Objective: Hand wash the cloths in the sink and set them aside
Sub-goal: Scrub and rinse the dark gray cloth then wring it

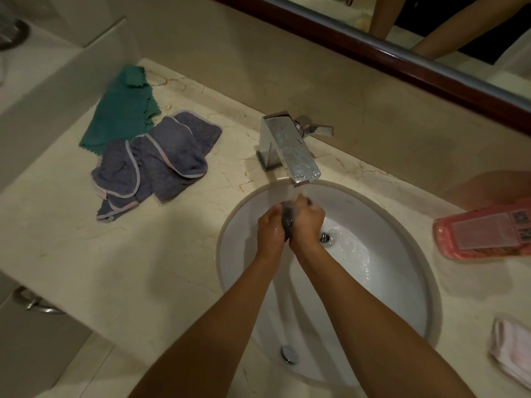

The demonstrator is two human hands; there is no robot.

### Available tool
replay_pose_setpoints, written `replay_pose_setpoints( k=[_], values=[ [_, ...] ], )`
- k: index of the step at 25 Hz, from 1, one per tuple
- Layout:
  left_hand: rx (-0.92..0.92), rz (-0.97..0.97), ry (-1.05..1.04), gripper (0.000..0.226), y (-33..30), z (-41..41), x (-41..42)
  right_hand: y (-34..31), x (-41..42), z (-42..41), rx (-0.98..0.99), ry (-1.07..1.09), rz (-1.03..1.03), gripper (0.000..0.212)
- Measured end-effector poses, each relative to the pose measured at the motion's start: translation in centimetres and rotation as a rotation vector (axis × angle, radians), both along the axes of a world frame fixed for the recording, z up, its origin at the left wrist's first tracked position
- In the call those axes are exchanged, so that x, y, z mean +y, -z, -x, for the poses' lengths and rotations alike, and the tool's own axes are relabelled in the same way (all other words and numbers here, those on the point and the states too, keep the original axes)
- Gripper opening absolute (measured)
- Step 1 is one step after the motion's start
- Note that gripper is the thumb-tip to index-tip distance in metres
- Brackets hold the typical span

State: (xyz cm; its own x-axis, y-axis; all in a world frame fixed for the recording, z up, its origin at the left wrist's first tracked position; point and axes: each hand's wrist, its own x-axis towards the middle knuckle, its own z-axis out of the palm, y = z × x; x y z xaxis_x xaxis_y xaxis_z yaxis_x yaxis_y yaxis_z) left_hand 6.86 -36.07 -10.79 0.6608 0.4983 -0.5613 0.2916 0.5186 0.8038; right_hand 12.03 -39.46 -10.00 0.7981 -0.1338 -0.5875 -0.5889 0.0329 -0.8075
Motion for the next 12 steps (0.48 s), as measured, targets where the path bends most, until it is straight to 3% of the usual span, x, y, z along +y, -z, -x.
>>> replay_pose_setpoints(
  k=[4, 7, 9, 10, 12],
  values=[
    [-0.097, -0.150, 0.119, 0.020, 0.0, 1.7, 0.0, -0.4, -0.4, -0.1, 0.134, 0.025, -0.050, 0.029],
    [-0.081, -0.351, 0.171, 0.038, 0.0, 2.1, 0.7, -1.1, -1.3, 0.0, 0.174, 0.004, -0.358, 0.023],
    [-0.077, -0.370, 0.133, 0.038, -0.1, 1.9, 1.3, -1.6, -2.3, 0.1, 0.156, -0.009, -0.553, 0.020],
    [-0.061, -0.334, 0.110, 0.032, -0.3, 1.8, 1.5, -1.7, -2.9, 0.1, 0.118, -0.062, -0.542, 0.030],
    [-0.005, -0.253, 0.063, 0.008, -0.5, 1.3, 1.8, -1.8, -4.0, 0.2, 0.017, -0.203, -0.332, 0.036]
  ],
)
